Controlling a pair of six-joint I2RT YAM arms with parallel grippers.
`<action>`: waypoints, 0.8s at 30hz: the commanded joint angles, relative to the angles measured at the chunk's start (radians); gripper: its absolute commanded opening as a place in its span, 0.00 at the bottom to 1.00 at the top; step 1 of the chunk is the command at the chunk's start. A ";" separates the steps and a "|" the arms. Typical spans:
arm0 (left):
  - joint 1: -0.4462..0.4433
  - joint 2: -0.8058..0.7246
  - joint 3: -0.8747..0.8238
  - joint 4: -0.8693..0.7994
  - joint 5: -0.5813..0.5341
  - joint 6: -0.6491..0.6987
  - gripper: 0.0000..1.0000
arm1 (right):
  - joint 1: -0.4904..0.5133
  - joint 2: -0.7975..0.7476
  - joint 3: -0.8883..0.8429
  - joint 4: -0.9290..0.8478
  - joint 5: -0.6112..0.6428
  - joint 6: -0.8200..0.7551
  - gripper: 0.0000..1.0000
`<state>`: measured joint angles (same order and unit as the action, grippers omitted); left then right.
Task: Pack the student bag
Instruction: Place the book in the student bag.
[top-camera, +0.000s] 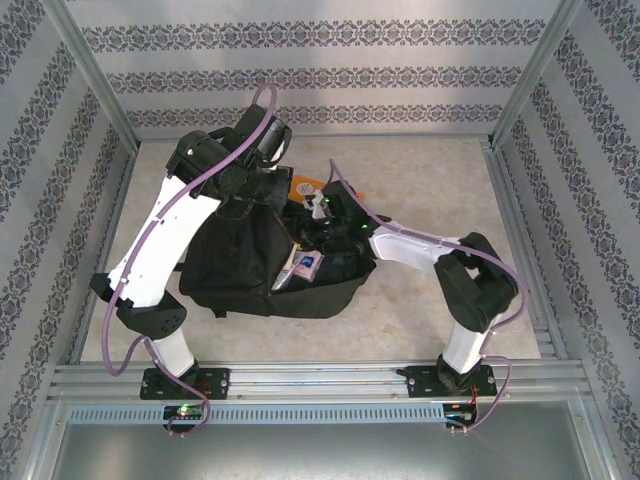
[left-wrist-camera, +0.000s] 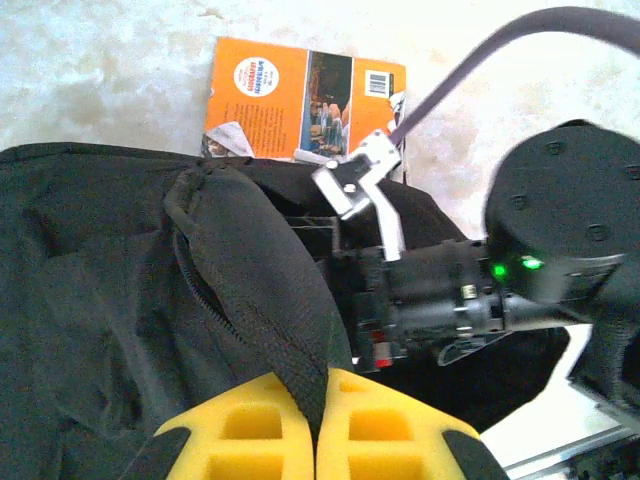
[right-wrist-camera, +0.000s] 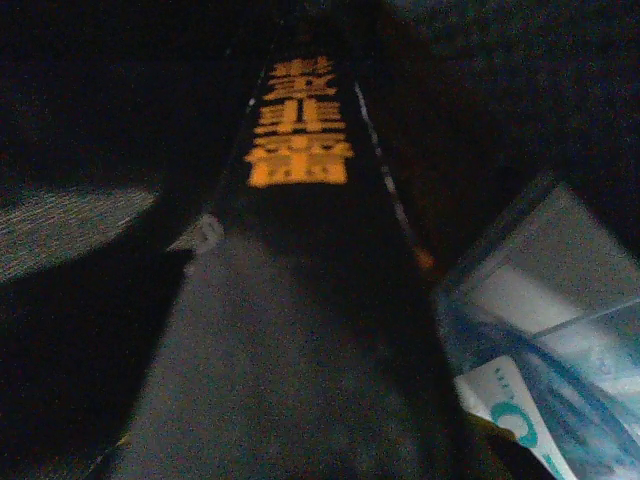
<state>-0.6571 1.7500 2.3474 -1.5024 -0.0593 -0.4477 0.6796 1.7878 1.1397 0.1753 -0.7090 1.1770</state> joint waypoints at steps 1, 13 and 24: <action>0.015 -0.012 0.053 0.125 0.002 0.022 0.00 | 0.049 0.045 0.098 -0.005 0.063 -0.055 0.05; 0.051 -0.101 -0.108 0.116 -0.066 0.015 0.00 | 0.038 -0.085 0.148 -0.284 0.160 -0.306 0.64; 0.059 -0.290 -0.461 0.194 -0.022 -0.039 0.00 | -0.012 -0.282 0.071 -0.508 0.200 -0.445 0.71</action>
<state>-0.6067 1.4998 1.9274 -1.3628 -0.0856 -0.4622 0.6941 1.5337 1.2346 -0.2493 -0.5362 0.7948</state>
